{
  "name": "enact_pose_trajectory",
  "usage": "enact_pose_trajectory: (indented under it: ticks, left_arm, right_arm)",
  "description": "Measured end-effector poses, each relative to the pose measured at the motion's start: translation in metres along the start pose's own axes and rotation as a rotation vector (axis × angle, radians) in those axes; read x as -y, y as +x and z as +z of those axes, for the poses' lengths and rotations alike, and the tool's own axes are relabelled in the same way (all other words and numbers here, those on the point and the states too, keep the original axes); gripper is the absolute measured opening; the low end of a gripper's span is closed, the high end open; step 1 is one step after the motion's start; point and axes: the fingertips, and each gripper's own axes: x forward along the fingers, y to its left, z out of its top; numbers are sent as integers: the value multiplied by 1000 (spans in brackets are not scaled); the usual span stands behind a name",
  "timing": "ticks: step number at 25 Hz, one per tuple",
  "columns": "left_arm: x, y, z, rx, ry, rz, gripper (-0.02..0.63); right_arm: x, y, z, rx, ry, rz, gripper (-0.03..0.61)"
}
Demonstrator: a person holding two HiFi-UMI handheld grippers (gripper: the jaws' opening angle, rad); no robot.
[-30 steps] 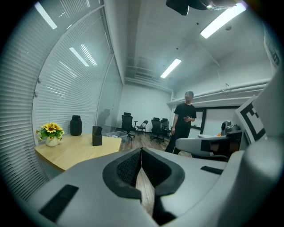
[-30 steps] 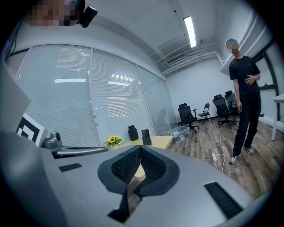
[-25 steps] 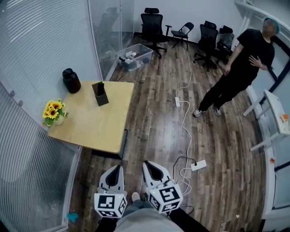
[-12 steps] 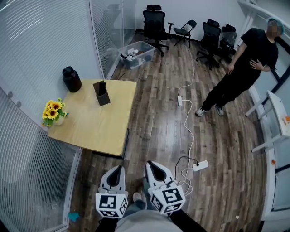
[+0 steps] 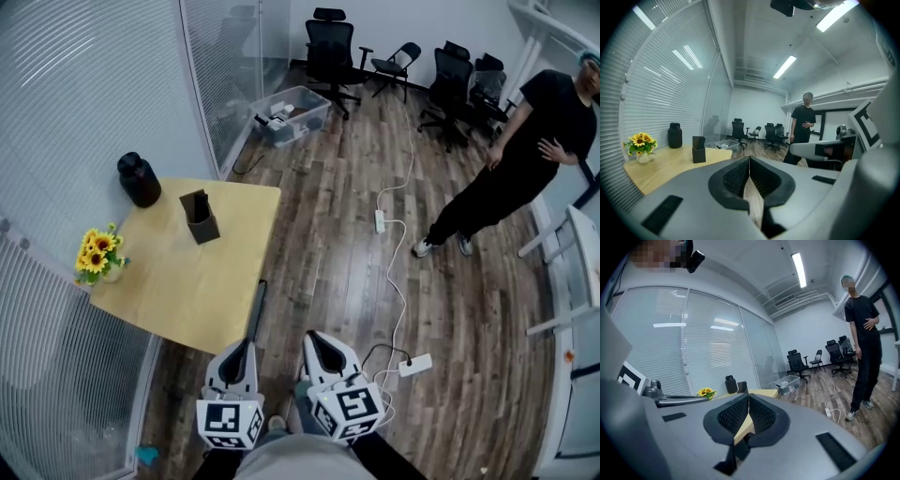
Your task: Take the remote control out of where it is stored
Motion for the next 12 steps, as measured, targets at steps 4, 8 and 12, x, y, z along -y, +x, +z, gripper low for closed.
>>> enact_pose_trajectory:
  ticks: [4,8,12]
  left_arm:
    - [1,47,17,19,3,30,9]
    - [7,89,29,15,-17,37,9]
    - [9,119,40,7,-36,55,9]
  right_arm:
    - [36,31,18,3,-5,13,6]
    - [66,57,36,1,-18,34,6]
    - [86,80,52,-5,-24,65,5]
